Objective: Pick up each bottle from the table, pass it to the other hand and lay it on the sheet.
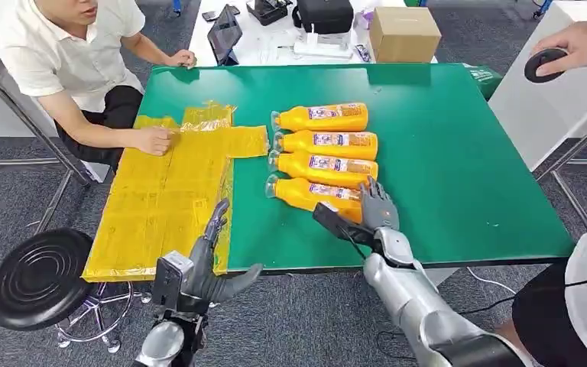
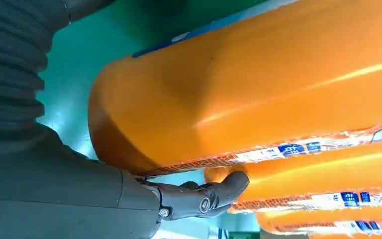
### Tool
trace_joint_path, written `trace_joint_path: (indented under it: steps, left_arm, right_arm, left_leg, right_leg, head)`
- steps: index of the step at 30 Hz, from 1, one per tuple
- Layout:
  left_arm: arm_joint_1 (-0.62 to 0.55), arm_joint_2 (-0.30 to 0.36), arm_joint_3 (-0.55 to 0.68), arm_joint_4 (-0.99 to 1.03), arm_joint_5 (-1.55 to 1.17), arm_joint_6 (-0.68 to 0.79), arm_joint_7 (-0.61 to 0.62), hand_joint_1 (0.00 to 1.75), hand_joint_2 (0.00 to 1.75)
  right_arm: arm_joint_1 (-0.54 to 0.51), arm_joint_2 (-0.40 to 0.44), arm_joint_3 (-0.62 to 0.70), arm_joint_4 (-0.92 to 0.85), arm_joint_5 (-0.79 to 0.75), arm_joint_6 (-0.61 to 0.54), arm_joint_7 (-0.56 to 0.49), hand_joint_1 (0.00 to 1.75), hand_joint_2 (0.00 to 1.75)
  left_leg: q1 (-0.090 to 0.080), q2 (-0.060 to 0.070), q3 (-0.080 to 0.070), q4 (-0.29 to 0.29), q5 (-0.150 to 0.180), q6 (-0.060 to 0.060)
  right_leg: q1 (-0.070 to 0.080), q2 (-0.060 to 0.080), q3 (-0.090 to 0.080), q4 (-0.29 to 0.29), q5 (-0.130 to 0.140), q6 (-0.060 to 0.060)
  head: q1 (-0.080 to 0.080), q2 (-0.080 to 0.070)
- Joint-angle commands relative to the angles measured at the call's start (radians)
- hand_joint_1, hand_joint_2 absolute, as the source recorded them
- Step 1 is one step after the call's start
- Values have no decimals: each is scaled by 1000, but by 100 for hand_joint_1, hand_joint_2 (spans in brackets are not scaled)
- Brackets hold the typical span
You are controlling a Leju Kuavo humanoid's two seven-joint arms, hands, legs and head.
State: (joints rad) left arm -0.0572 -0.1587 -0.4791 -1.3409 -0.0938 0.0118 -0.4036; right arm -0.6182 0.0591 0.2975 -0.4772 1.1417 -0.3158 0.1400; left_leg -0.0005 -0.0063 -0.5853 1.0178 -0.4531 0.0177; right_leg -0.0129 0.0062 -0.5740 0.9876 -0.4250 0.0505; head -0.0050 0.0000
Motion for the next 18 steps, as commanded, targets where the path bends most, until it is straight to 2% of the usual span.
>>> trace_joint_path:
  steps: [1, 6, 11, 12, 13, 14, 15, 18]
  left_arm:
    - [-52, 19, -36, 76, 19, -13, 12, 0, 175]
    - [-52, 19, -36, 76, 19, -13, 12, 0, 175]
    - [-58, 25, -47, 76, 28, -21, 13, 0, 175]
    - [-59, 27, -47, 76, 30, -22, 13, 0, 175]
    - [-59, 28, -46, 75, 35, -24, 12, 0, 175]
    - [-59, 30, -46, 74, 38, -25, 12, 0, 175]
    - [-58, 33, -47, 71, 39, -26, 12, 0, 175]
    - [-53, 40, -47, 64, 47, -26, 9, 0, 175]
  right_arm:
    - [-13, 16, -24, 136, -3, 45, -11, 31, 175]
    - [-10, 16, -24, 136, -3, 42, -11, 31, 175]
    - [10, 15, -6, 155, 13, 72, -17, 42, 175]
    - [18, 15, -5, 157, 14, 69, -22, 65, 175]
    - [24, 14, -5, 158, 14, 64, -31, 131, 175]
    - [27, 13, -3, 161, 16, 62, -32, 161, 175]
    - [34, 14, -2, 159, 16, 52, -47, 173, 175]
    - [51, 21, -8, 152, 8, 4, -91, 175, 175]
  left_leg:
    - [0, -1, 2, -1, 1, -1]
    - [1, -1, 3, -2, 1, -1]
    - [1, 0, 5, -2, 1, -2]
    - [1, -1, 5, -2, 1, -1]
    - [1, -1, 6, -1, 1, -1]
    - [1, 0, 7, -2, 1, -1]
    - [1, -1, 7, -3, 1, -1]
    - [2, -1, 8, -4, 2, -2]
  right_leg:
    - [1, -1, 2, -1, 0, -1]
    - [1, -2, 3, -2, 1, -2]
    - [1, -1, 5, -2, 1, -2]
    - [1, -1, 5, -2, 1, -2]
    - [1, -1, 5, -2, 0, -2]
    - [1, 0, 6, -2, 0, -2]
    - [2, -1, 7, -3, 1, -2]
    - [2, -1, 8, -4, 1, -3]
  head:
    - [0, 0]
    - [0, 0]
    - [0, 0]
    - [0, 0]
    - [0, 0]
    - [0, 0]
    - [0, 0]
    - [0, 0]
